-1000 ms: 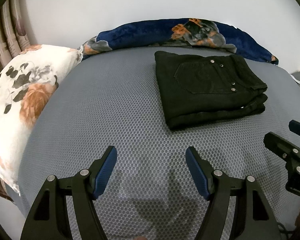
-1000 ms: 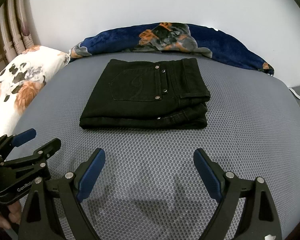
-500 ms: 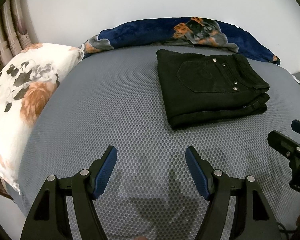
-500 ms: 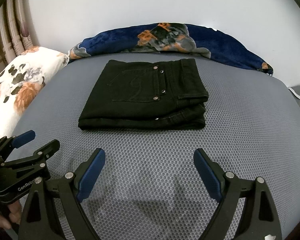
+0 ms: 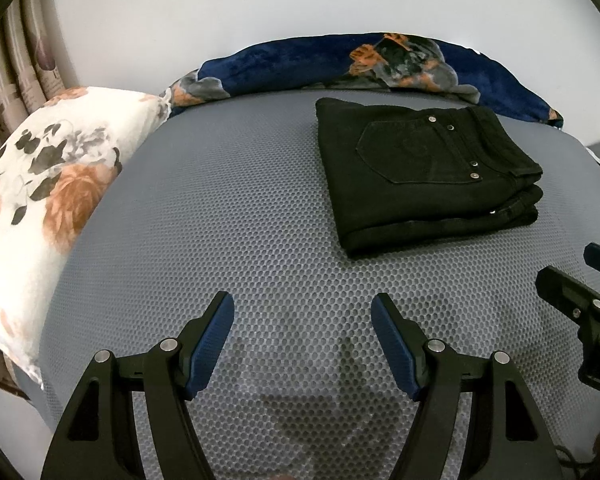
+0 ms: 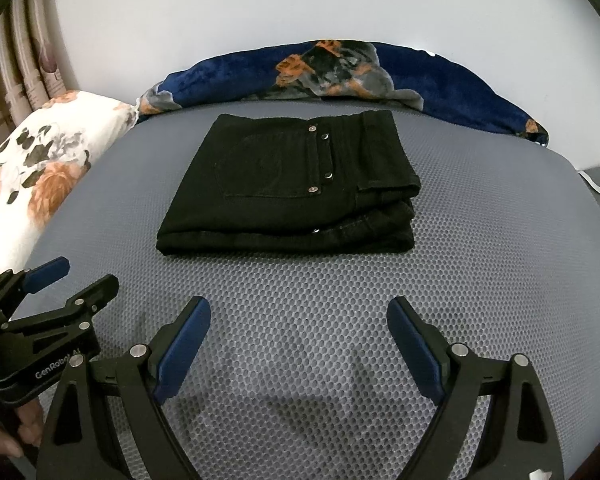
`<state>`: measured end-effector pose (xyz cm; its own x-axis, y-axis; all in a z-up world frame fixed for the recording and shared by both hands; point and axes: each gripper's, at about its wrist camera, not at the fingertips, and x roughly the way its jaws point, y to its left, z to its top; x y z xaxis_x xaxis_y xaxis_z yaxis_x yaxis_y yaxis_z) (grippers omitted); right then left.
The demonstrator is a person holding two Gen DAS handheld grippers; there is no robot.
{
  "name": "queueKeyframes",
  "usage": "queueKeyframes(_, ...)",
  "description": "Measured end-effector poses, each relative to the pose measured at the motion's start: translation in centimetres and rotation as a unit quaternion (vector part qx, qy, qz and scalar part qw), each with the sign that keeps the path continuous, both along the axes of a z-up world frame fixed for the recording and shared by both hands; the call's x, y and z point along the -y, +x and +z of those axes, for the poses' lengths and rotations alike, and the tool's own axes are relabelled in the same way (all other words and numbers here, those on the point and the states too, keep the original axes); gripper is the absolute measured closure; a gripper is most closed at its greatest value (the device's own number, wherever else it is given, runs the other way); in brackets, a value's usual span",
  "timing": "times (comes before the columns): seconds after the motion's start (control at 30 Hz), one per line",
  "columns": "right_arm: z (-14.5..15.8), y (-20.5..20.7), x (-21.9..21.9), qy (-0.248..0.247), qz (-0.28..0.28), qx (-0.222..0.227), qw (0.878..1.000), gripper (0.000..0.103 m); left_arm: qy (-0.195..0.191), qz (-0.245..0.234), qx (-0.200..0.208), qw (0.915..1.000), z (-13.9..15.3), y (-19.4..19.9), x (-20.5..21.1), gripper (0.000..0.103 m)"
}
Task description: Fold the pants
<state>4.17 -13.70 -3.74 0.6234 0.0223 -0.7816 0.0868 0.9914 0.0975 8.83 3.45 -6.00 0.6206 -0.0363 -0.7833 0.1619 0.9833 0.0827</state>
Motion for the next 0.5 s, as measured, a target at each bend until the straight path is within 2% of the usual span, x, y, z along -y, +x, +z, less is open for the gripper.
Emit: queueKeyframes(0.5, -0.21, -0.17, -0.27, 0.001, -0.003, -0.002, 1.0, 0.015, 0.001, -0.001, -0.001, 1.0, -0.01, 0.03, 0.02, 0.032)
